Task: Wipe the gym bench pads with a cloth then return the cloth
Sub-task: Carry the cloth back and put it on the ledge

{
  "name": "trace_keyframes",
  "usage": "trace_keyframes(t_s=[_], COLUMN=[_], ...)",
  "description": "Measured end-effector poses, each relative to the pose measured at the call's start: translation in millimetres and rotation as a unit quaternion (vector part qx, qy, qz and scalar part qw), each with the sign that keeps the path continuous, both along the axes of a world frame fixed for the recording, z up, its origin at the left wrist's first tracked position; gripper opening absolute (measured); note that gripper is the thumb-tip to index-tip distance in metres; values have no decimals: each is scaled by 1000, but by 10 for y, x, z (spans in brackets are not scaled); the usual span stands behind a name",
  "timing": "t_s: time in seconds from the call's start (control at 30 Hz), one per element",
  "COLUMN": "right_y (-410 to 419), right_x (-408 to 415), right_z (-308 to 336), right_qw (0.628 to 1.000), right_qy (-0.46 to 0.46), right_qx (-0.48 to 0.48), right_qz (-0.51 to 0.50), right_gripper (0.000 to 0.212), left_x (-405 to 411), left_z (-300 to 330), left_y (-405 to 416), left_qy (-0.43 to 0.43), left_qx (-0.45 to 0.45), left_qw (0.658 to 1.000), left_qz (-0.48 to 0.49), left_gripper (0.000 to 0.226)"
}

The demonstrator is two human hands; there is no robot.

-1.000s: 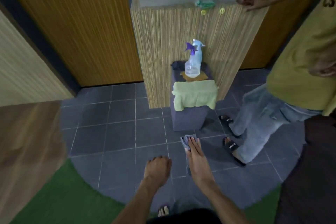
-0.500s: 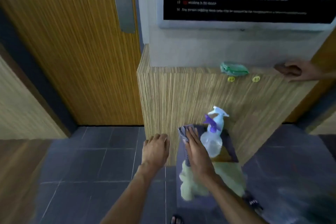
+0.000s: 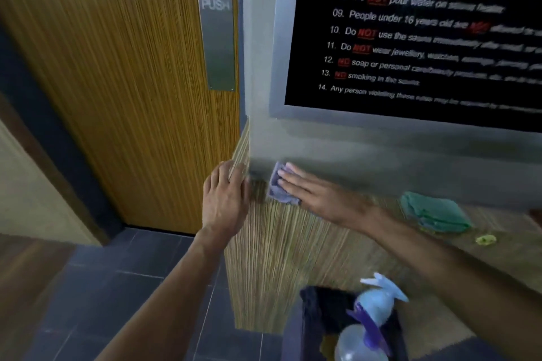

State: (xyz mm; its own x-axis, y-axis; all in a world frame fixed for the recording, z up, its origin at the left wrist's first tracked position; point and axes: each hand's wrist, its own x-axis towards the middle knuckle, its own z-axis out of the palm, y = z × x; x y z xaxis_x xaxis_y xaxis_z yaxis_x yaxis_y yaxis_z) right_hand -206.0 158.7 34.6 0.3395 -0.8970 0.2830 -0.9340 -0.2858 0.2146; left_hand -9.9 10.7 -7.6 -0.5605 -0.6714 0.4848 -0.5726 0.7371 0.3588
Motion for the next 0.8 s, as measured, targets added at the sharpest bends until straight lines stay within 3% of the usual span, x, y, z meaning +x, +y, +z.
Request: trace_keyframes(t_s=[0.1,0.3,0.53,0.8], right_y=[-235,-358,-284,-366], right_x=[-270,-429,-257,-322], right_z=[-40,-133,-4,-125], right_qw=[995,992,988,975], right_qy=[67,9,-45,-75], right_qx=[24,80,132,192], right_qz=[73,93,71,79], right_gripper=[57,51,70,68], left_x=[-134,-271,-288,-321], left_z=[-123,-286,-348,-393], left_y=[-209,-335,-356,-345], left_qy=[-12,-6,16,40], left_qx=[1,-25,-55,-59], left_qw=[1000,1000,998,997], left_qz=[-16,10,11,18], left_gripper=[44,51,50,51])
